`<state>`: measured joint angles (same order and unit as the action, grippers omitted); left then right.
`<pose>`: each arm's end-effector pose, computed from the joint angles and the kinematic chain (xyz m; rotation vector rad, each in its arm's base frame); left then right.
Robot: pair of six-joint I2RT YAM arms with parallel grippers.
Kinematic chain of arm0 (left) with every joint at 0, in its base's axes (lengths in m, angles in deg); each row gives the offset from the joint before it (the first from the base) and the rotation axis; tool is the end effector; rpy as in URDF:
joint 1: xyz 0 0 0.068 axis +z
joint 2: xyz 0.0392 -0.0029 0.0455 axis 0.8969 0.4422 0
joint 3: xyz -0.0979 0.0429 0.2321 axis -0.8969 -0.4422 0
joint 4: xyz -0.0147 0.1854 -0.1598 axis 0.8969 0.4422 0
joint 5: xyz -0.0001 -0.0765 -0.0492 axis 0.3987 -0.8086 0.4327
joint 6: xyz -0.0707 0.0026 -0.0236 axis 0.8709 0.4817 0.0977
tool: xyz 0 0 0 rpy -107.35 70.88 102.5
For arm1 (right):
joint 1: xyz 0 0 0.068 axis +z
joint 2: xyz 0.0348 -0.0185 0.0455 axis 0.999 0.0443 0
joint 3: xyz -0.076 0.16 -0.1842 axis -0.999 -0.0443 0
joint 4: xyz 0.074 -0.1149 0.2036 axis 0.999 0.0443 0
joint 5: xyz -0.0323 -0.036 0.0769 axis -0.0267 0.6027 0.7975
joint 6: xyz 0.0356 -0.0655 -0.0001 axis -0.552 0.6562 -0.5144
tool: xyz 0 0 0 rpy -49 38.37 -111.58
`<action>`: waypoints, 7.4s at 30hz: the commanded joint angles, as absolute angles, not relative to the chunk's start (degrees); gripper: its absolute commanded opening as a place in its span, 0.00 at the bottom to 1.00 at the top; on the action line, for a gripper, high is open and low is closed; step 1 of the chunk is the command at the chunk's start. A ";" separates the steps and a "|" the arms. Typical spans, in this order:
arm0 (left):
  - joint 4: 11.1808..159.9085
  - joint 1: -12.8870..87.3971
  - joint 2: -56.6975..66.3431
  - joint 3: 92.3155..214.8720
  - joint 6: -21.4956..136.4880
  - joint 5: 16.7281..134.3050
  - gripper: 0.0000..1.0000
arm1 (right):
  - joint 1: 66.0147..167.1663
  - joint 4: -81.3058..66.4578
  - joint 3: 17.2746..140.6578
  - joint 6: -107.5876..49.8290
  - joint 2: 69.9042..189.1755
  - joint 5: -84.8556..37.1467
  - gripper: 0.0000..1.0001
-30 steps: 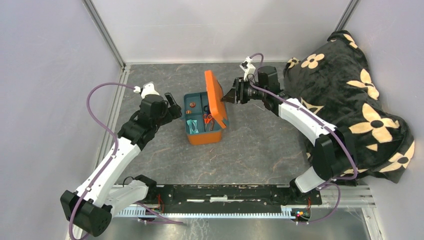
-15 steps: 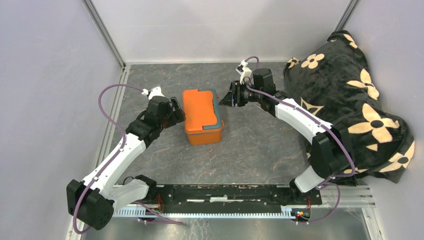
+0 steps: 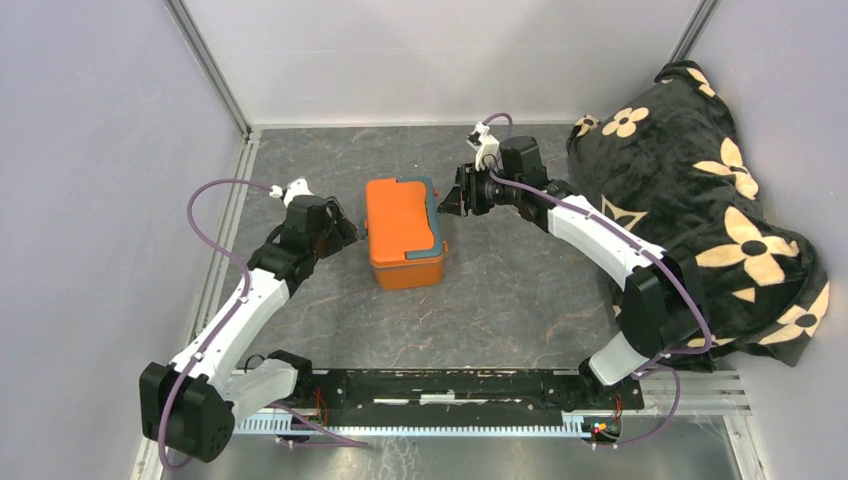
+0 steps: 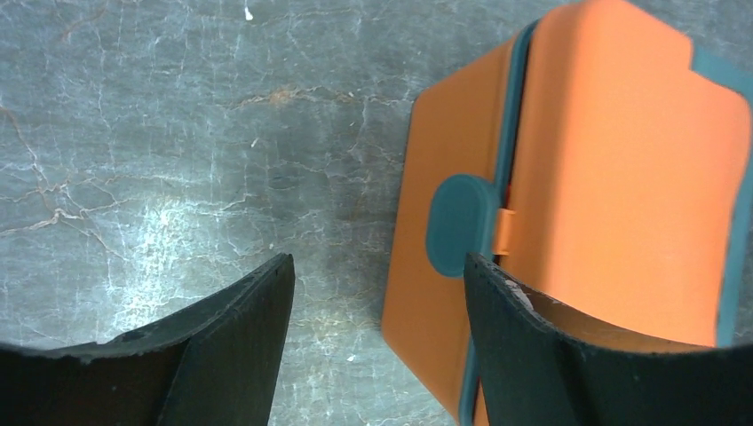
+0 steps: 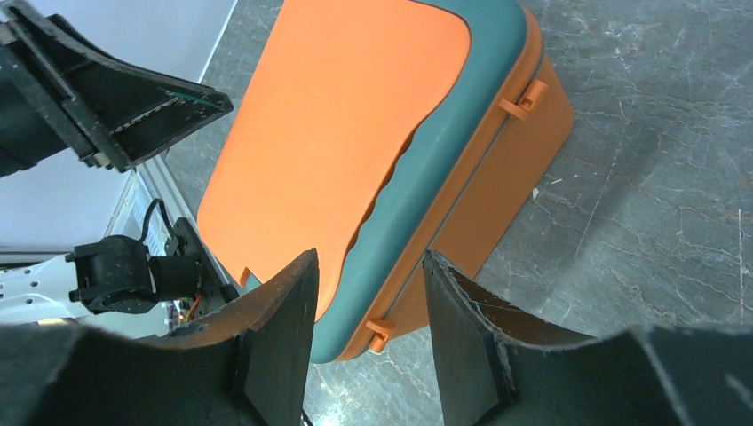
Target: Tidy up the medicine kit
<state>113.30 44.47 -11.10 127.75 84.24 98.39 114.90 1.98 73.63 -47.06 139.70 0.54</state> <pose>0.2272 -0.0629 0.2478 -0.5041 2.1778 -0.2643 0.3115 0.1992 0.2689 -0.4045 2.1913 1.1168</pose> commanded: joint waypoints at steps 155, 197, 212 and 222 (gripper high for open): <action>81.11 47.43 -3.53 117.33 98.42 68.33 0.74 | 130.20 22.86 94.74 -29.89 150.76 -31.70 0.58; 102.29 43.43 -1.81 128.94 93.99 72.53 0.45 | 130.21 22.30 91.88 -29.88 151.17 -29.91 0.58; 102.36 42.35 -0.77 129.34 94.30 72.92 0.43 | 130.22 22.21 91.74 -30.22 151.29 -29.87 0.57; 100.83 42.35 1.37 127.62 94.34 73.35 0.52 | 130.20 22.47 91.57 -30.24 151.09 -29.91 0.58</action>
<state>101.28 43.35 -0.96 128.03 96.37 73.17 130.05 22.04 92.45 -29.70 150.32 -31.11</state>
